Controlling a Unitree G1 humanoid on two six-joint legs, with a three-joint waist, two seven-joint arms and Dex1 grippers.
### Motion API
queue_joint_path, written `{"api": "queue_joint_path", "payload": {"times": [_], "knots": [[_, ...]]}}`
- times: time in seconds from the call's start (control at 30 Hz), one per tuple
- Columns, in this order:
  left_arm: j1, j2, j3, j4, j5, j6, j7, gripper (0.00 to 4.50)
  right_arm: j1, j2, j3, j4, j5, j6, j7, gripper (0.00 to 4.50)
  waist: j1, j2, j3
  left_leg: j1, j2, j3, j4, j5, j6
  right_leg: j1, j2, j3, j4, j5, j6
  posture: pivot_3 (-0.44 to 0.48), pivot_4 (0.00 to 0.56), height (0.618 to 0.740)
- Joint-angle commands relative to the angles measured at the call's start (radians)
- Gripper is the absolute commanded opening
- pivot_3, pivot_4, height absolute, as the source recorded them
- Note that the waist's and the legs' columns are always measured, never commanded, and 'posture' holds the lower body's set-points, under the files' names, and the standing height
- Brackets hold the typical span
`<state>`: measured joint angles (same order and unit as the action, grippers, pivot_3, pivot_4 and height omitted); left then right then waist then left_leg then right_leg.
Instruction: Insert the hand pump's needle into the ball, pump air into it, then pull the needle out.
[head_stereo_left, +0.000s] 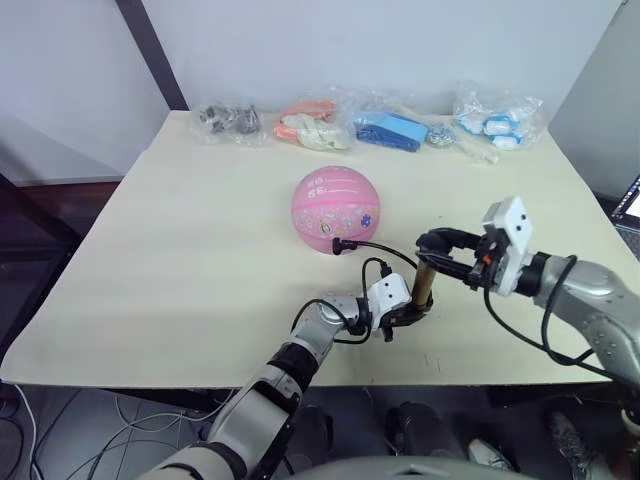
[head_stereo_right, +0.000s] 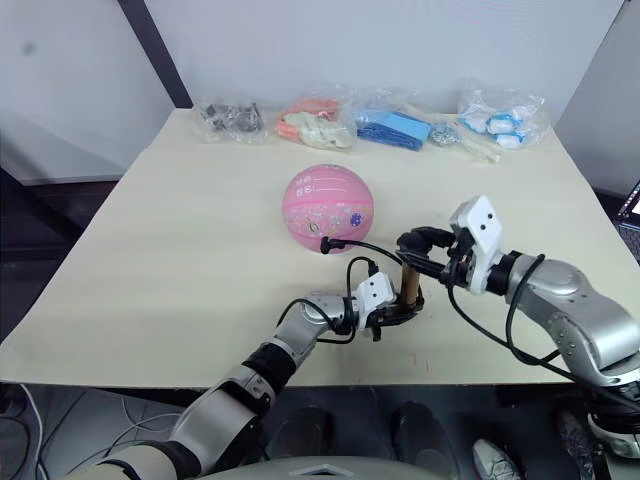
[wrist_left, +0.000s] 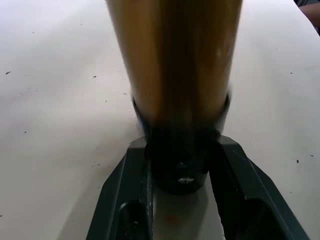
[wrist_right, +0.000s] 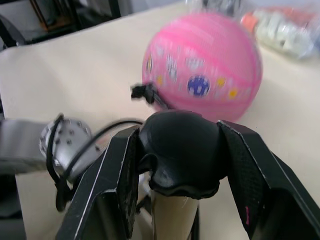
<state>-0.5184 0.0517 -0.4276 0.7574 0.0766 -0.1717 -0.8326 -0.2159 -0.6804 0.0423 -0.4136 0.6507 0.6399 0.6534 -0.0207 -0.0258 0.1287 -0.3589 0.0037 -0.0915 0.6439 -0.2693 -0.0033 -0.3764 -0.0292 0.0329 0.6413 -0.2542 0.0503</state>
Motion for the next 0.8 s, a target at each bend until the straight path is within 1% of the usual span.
{"api": "queue_joint_path", "payload": {"times": [0.03, 0.13, 0.23, 0.33, 0.47, 0.53, 0.6, 0.67, 0.73, 0.8], "knots": [[0.030, 0.015, -0.021, 0.032, 0.039, 0.035, -0.012, 1.08, 0.081, 0.006, 0.139, 0.106, -0.077, 0.061, 0.034, 1.90, 0.000, -0.001, -0.002, 0.000, 0.000, 0.000, 0.000, 0.000, 0.000, 0.000, 0.000, 0.000, 0.000, 0.000, 0.000, 0.000, 0.150, 0.740], [0.032, 0.015, -0.021, 0.028, 0.039, 0.038, -0.013, 1.08, 0.084, 0.002, 0.123, 0.088, -0.084, 0.063, 0.051, 1.90, 0.000, -0.002, -0.003, 0.000, 0.000, 0.000, -0.001, 0.000, 0.000, 0.000, 0.000, 0.000, 0.000, 0.000, 0.000, 0.000, 0.150, 0.740], [0.035, 0.015, -0.021, 0.023, 0.038, 0.040, -0.014, 1.08, 0.060, -0.011, 0.051, 0.033, -0.037, 0.079, 0.062, 1.90, 0.000, -0.002, -0.003, 0.000, 0.000, -0.001, -0.001, 0.000, 0.000, 0.000, 0.000, 0.000, 0.000, 0.000, -0.001, 0.000, 0.150, 0.740], [0.037, 0.016, -0.021, 0.022, 0.038, 0.041, -0.016, 1.08, -0.004, -0.030, -0.063, -0.031, 0.074, 0.149, 0.046, 1.90, 0.001, 0.001, 0.000, -0.001, 0.000, -0.001, -0.001, 0.000, 0.000, -0.001, 0.000, 0.000, 0.000, 0.000, -0.001, 0.000, 0.150, 0.740], [0.040, 0.015, -0.021, 0.019, 0.038, 0.043, -0.018, 1.08, -0.121, -0.097, -0.230, -0.096, 0.261, 0.280, 0.013, 1.90, 0.007, 0.012, 0.018, -0.004, -0.002, 0.000, -0.001, 0.000, 0.000, -0.003, -0.002, 0.000, 0.000, 0.000, -0.001, 0.000, 0.150, 0.740], [0.040, 0.014, -0.021, 0.019, 0.039, 0.044, -0.019, 1.08, -0.176, -0.129, -0.293, -0.100, 0.339, 0.335, -0.007, 1.90, 0.008, 0.012, 0.018, -0.008, -0.003, -0.001, -0.001, 0.000, 0.000, -0.006, -0.003, 0.000, 0.000, 0.001, -0.002, 0.000, 0.150, 0.740], [0.040, 0.013, -0.020, 0.019, 0.039, 0.044, -0.020, 1.08, -0.217, -0.154, -0.333, -0.098, 0.390, 0.370, -0.023, 1.90, 0.010, 0.013, 0.019, -0.012, -0.003, -0.001, -0.001, 0.000, 0.000, -0.010, -0.003, 0.000, 0.000, 0.002, -0.005, 0.000, 0.150, 0.740], [0.041, 0.012, -0.018, 0.020, 0.040, 0.044, -0.021, 1.08, -0.249, -0.172, -0.362, -0.094, 0.433, 0.398, -0.043, 1.90, 0.010, 0.013, 0.020, -0.015, -0.004, -0.001, -0.001, 0.000, 0.000, -0.012, -0.004, 0.000, 0.000, 0.002, -0.005, 0.000, 0.150, 0.740], [0.042, 0.012, -0.017, 0.020, 0.041, 0.044, -0.022, 1.08, -0.296, -0.198, -0.398, -0.086, 0.482, 0.418, -0.061, 1.90, 0.010, 0.013, 0.020, -0.021, -0.005, -0.002, 0.002, 0.000, 0.000, -0.017, -0.005, -0.001, 0.000, 0.003, -0.004, 0.000, 0.150, 0.740], [0.043, 0.013, -0.017, 0.018, 0.041, 0.044, -0.022, 1.08, -0.329, -0.216, -0.419, -0.076, 0.523, 0.434, -0.083, 1.90, 0.010, 0.013, 0.021, -0.023, -0.006, -0.002, 0.004, 0.000, 0.000, -0.018, -0.006, -0.001, 0.001, 0.003, -0.004, 0.000, 0.150, 0.740]]}}
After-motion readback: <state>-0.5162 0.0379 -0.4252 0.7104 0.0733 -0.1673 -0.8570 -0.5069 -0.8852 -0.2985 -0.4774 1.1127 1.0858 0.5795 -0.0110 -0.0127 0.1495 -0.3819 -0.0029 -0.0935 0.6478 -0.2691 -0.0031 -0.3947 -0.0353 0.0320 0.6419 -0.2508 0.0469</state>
